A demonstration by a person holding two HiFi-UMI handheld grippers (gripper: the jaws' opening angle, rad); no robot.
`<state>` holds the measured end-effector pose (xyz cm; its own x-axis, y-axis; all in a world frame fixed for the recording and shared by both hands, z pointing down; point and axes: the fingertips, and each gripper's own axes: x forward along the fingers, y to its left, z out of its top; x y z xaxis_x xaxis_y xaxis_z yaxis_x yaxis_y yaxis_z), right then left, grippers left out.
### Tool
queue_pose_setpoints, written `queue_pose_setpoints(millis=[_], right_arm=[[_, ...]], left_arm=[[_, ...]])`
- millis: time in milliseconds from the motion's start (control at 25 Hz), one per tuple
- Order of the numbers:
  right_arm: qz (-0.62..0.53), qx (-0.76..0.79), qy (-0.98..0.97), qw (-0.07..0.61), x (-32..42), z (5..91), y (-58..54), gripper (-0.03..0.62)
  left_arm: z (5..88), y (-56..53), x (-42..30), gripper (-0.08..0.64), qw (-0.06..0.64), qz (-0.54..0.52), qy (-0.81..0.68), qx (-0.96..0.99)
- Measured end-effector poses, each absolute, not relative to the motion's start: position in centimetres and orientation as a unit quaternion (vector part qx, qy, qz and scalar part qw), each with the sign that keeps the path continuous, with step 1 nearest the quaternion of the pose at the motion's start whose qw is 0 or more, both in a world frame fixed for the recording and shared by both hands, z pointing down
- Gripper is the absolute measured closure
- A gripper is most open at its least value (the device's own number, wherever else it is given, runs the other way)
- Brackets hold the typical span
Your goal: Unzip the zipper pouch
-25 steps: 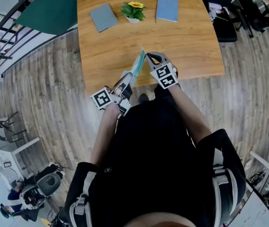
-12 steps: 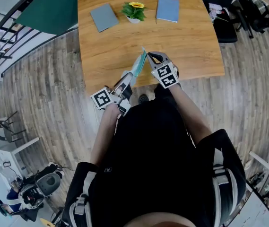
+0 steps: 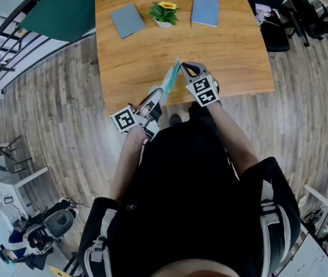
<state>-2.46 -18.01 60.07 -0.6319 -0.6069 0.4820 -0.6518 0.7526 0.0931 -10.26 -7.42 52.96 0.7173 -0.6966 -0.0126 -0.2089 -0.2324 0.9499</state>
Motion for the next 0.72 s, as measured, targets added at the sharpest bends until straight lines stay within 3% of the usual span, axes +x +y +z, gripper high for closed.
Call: queue_pose_setpoints(millis=[720], right_arm=[[0.052, 0.36, -0.897, 0.251, -1.3, 60.5, -18.5, 0.584]], left_arm=[[53.1, -7.5, -10.3, 0.558, 0.544, -0.225, -0.302, 0.75]])
